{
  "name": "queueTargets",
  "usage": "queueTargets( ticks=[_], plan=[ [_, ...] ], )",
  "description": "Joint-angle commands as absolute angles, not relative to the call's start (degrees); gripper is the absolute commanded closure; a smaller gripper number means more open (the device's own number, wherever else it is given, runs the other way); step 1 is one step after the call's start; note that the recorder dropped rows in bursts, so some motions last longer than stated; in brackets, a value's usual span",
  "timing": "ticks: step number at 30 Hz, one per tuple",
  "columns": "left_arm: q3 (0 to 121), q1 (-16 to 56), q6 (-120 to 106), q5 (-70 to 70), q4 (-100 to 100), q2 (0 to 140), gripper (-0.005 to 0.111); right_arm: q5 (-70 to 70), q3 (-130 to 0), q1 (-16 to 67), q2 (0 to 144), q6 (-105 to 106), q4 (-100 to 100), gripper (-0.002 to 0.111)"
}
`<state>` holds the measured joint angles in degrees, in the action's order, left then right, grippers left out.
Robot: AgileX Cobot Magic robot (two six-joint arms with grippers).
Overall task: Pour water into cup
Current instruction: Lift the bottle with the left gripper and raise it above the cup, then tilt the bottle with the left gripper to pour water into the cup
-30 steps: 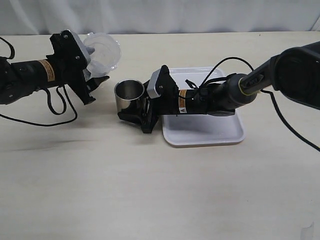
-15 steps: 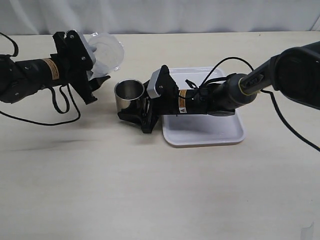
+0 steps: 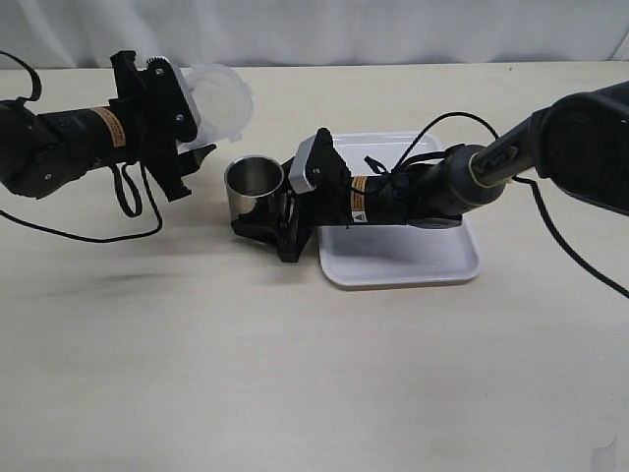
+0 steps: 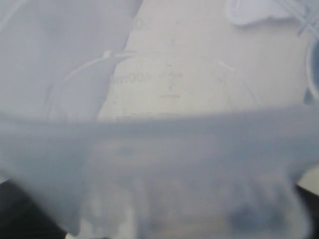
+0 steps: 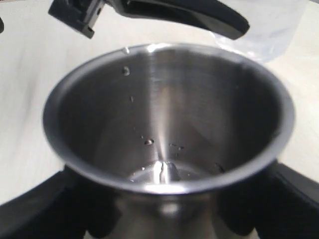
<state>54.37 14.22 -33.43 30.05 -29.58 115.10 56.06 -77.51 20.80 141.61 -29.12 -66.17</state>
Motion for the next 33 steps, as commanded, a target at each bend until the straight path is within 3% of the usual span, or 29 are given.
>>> queueTargets(
  ticks=[1,33],
  plan=[
    [55.04,14.69,-37.65,32.05,-27.51,114.21,0.107,54.28,-77.51,20.8,141.85,-29.4,-67.96,0.104],
    [55.04,14.69,-55.83,38.08,-27.17,114.21,0.107,54.28,-77.51,20.8,141.85,-29.62,-67.96,0.104]
  ],
)
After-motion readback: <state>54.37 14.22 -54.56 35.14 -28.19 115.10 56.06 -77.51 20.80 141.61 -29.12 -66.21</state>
